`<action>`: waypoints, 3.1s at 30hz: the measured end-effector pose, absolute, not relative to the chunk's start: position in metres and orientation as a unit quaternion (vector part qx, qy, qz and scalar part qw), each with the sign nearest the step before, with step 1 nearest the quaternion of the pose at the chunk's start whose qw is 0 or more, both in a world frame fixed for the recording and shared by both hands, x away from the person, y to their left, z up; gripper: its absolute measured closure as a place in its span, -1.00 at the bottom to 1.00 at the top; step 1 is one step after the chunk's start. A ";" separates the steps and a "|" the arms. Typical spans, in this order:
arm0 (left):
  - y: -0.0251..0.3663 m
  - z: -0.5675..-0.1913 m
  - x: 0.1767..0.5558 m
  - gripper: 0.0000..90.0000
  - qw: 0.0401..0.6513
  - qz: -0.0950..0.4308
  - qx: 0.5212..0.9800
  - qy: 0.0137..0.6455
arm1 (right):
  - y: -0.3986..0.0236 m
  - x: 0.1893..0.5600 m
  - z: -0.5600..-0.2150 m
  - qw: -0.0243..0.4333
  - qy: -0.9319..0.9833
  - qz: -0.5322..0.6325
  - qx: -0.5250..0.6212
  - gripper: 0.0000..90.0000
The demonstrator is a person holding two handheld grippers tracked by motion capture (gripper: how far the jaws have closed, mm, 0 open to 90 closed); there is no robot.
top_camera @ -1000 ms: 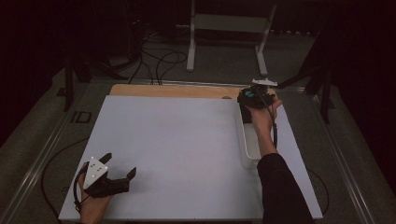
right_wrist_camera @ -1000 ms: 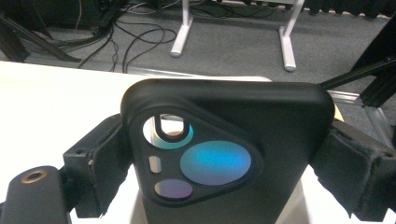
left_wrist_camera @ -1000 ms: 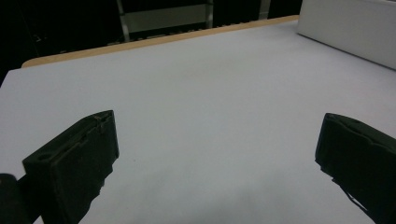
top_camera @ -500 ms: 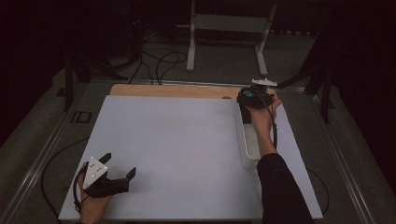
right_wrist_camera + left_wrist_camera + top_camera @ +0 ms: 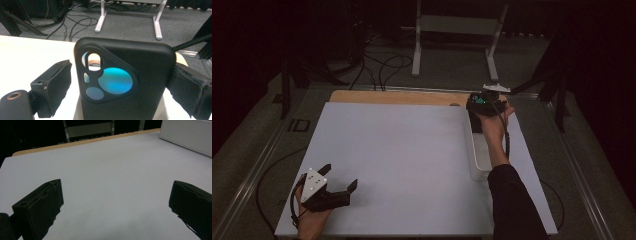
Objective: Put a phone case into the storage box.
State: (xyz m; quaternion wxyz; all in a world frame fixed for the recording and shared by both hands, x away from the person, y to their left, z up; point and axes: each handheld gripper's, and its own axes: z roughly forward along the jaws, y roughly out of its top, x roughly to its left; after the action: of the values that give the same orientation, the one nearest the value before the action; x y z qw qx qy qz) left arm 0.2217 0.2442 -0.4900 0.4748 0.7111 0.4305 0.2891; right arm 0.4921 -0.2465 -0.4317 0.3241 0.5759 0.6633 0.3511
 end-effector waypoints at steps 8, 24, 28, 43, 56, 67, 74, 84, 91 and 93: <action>0.244 -0.490 0.222 -1.00 0.475 0.289 0.712 0.430 | -0.249 0.490 -0.428 0.331 0.658 0.361 0.571 -0.81; 0.244 -0.490 0.222 -1.00 0.475 0.289 0.711 0.430 | -0.240 0.479 -0.424 0.311 0.668 0.394 0.549 -0.81; 0.243 -0.490 0.222 -1.00 0.474 0.289 0.713 0.429 | -0.238 0.474 -0.424 0.307 0.675 0.399 0.540 -0.81; 0.242 -0.490 0.221 -1.00 0.469 0.293 0.716 0.426 | -0.234 0.455 -0.427 0.277 0.686 0.419 0.526 -0.81; 0.241 -0.490 0.221 -1.00 0.470 0.293 0.715 0.426 | -0.236 0.428 -0.426 0.256 0.685 0.443 0.518 -0.81; 0.240 -0.490 0.221 -1.00 0.469 0.293 0.717 0.425 | -0.236 0.393 -0.421 0.246 0.678 0.476 0.503 -0.81; 0.241 -0.490 0.222 -1.00 0.471 0.293 0.715 0.426 | -0.239 0.374 -0.427 0.236 0.681 0.481 0.499 -0.81; 0.242 -0.489 0.222 -1.00 0.472 0.294 0.713 0.428 | -0.244 0.342 -0.430 0.235 0.686 0.489 0.485 -0.81; 0.246 -0.486 0.222 -1.00 0.477 0.294 0.706 0.432 | -0.243 0.320 -0.430 0.251 0.702 0.481 0.461 -0.81; 0.247 -0.486 0.223 -1.00 0.477 0.292 0.707 0.432 | -0.244 0.314 -0.433 0.253 0.703 0.480 0.459 -0.81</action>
State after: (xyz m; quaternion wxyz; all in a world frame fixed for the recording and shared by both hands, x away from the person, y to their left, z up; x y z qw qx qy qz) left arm 0.2226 0.2474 -0.4861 0.4774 0.7070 0.4323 0.2921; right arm 0.3137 -0.2441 -0.4328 0.2533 0.4592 0.7031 0.4801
